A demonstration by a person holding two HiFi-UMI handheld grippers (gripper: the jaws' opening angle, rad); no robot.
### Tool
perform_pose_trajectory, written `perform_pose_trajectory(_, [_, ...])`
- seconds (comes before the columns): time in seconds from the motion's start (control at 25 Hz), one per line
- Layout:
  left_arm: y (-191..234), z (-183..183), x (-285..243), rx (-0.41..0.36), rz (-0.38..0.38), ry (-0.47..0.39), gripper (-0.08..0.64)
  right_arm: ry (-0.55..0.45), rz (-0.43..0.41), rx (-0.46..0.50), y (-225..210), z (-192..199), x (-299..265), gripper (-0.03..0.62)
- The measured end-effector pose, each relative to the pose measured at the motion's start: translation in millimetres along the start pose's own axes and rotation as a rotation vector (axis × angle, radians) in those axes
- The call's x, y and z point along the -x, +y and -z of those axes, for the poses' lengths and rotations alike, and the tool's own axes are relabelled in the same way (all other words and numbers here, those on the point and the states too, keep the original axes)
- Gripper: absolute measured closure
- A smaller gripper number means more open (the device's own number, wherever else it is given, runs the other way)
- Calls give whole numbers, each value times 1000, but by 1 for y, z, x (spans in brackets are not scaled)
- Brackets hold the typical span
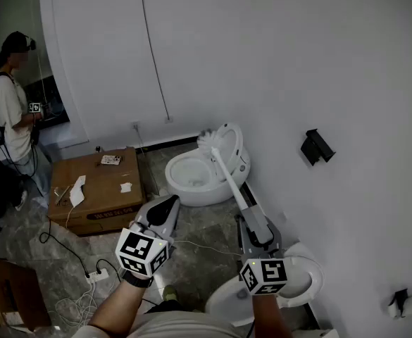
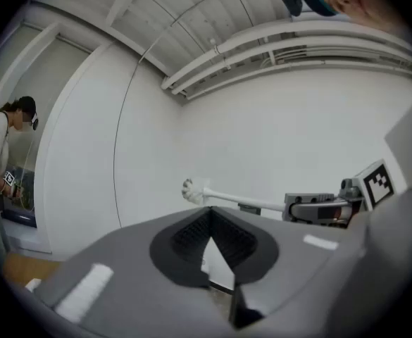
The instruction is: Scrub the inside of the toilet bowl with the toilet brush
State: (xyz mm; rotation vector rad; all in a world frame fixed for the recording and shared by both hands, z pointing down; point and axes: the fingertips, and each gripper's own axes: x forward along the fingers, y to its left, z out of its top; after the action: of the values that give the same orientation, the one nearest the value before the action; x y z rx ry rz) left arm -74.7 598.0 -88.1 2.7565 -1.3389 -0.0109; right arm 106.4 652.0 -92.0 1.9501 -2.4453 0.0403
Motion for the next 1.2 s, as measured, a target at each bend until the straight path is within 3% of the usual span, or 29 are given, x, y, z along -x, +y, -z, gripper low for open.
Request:
perform_pose_trajectory(0.48, [41, -16, 0, -14, 7, -34, 554, -7, 21, 11, 17, -4, -21, 428])
perform_pose_trajectory(0.8, [77, -11, -3, -3, 13, -68, 554, -11, 24, -86, 21, 5, -48, 428])
perform_pose_trajectory(1.2, [108, -10, -6, -11, 10, -99, 554, -42, 49, -88, 28, 9, -72, 428])
